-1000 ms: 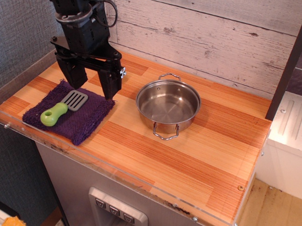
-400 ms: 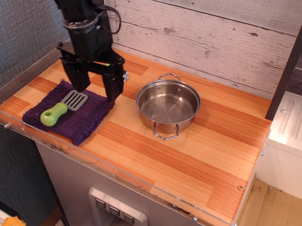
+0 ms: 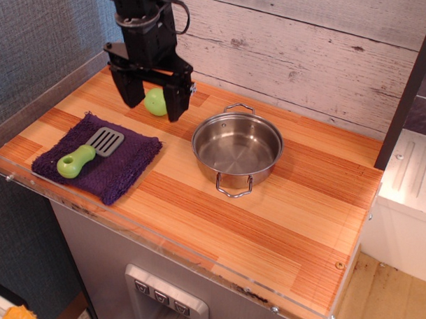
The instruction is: Place lime into pot.
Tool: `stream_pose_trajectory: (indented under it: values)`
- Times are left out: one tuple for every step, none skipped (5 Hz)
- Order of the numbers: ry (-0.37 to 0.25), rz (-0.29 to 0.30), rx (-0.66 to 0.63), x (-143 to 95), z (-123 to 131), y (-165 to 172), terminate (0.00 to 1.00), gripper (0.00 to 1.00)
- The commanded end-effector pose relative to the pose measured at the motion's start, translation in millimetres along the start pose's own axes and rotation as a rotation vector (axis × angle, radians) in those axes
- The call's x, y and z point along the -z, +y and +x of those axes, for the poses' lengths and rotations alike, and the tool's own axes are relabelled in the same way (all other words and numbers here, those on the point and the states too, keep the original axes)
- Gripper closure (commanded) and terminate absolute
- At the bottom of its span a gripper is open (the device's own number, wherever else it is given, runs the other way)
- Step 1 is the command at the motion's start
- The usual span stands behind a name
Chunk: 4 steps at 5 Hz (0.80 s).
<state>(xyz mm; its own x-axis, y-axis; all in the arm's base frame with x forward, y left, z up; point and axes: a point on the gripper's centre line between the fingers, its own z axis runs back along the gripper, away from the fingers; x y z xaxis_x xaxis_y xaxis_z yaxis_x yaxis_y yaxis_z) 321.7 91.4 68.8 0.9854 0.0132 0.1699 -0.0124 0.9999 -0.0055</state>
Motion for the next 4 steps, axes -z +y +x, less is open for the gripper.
stream_pose_trajectory:
  values:
    - [-0.045,0.027,0.018,-3,39,6,0.0,0.0]
    - [-0.041,0.044,0.019,4,50,12,0.0,0.0]
    - [-0.023,0.067,0.021,14,55,21,0.0,0.0]
    - [0.01,0.095,0.031,25,57,31,0.0,0.0]
